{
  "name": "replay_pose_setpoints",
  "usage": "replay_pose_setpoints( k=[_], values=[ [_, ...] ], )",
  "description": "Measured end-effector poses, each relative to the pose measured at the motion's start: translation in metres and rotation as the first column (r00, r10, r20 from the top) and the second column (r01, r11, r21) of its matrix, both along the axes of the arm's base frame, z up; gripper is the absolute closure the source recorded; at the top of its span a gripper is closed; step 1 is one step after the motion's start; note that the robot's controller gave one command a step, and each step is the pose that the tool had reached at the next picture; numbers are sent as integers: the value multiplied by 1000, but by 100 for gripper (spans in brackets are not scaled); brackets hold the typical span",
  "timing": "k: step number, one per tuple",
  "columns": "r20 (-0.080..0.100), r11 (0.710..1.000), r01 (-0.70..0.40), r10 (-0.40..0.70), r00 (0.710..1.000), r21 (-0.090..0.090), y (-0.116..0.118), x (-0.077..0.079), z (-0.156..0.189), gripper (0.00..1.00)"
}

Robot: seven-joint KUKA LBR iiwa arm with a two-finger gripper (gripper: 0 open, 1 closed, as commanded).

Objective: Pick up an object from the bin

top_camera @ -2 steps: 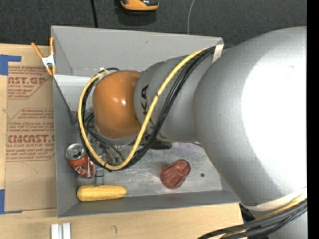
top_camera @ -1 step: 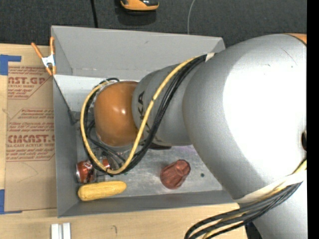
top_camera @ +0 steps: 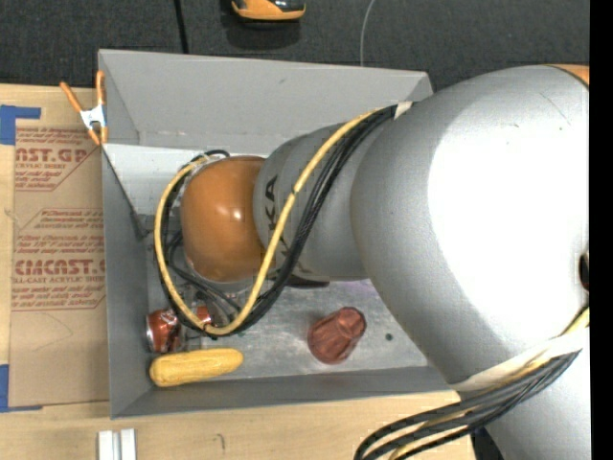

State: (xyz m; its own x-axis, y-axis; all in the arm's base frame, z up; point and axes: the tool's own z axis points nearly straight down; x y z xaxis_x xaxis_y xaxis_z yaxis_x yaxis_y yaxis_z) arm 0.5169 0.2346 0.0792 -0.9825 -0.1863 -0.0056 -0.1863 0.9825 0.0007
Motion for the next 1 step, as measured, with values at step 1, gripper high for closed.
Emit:
replay_pose_setpoints(
  k=[1],
  values=[
    [-1,1000,-3,3,1000,-1,9,29,147,100]
  ],
)
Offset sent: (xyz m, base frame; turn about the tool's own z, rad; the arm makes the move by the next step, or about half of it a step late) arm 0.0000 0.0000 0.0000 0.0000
